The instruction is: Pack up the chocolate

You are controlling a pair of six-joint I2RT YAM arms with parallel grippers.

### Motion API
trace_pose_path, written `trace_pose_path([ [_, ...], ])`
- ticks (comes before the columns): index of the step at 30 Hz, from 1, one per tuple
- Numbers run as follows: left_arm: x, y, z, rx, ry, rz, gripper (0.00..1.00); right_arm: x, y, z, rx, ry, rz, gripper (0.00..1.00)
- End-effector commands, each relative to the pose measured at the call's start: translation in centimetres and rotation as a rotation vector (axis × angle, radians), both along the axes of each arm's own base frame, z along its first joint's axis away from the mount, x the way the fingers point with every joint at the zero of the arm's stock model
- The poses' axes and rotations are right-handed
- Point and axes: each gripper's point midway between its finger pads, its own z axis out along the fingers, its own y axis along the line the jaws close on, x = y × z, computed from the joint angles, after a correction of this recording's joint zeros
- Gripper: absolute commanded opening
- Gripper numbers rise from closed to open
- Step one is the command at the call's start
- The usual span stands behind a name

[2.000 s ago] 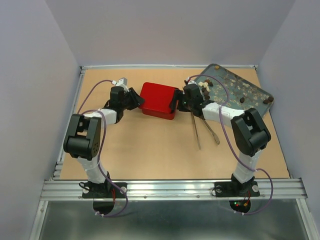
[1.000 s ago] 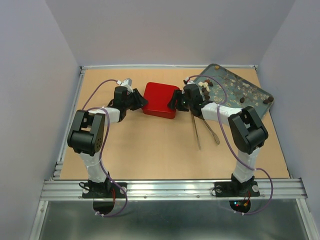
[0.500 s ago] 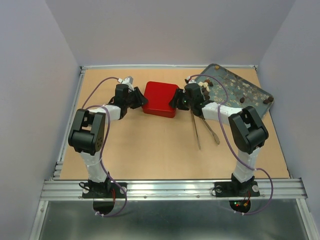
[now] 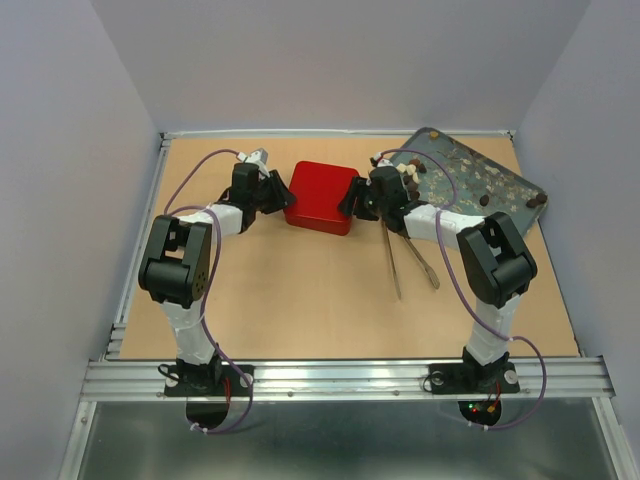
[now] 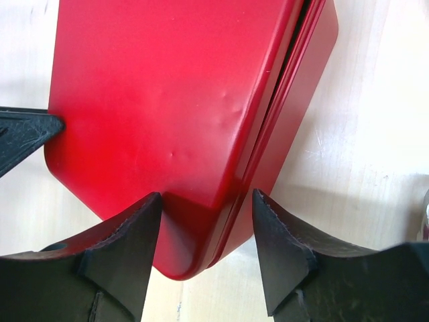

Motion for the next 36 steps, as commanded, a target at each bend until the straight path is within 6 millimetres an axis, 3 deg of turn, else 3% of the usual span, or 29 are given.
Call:
trace_pose_path([
  [1, 1.0, 0.2, 1.1, 0.043, -0.032, 0.010, 0.48, 1.2, -0.3, 0.6, 0.009, -0.031, -0.028, 0.62],
  [6, 1.4, 0.2, 2.1, 0.041, -0.052, 0.016, 0.48, 1.2, -0.9, 0.4, 0.006, -0.025, -0.045, 0.62],
  [9, 1.6, 0.2, 2.7, 0.038, -0.066, 0.017, 0.48, 1.3, -1.1, 0.4, 0.007, -0.025, -0.052, 0.55],
  [16, 2.3, 0.0, 2.9, 0.043, -0.069, 0.010, 0.48, 1.3, -1.1, 0.5, 0.009, -0.025, -0.047, 0.50],
  [26, 2.8, -0.3, 1.9, 0.047, -0.050, 0.000, 0.48, 1.6, -1.4, 0.0, 0.003, -0.018, -0.062, 0.51],
  [36, 4.8, -0.6, 2.4, 0.066, -0.053, -0.007, 0.48, 3.8, -2.6, 0.3, 0.005, -0.029, -0.098, 0.52],
])
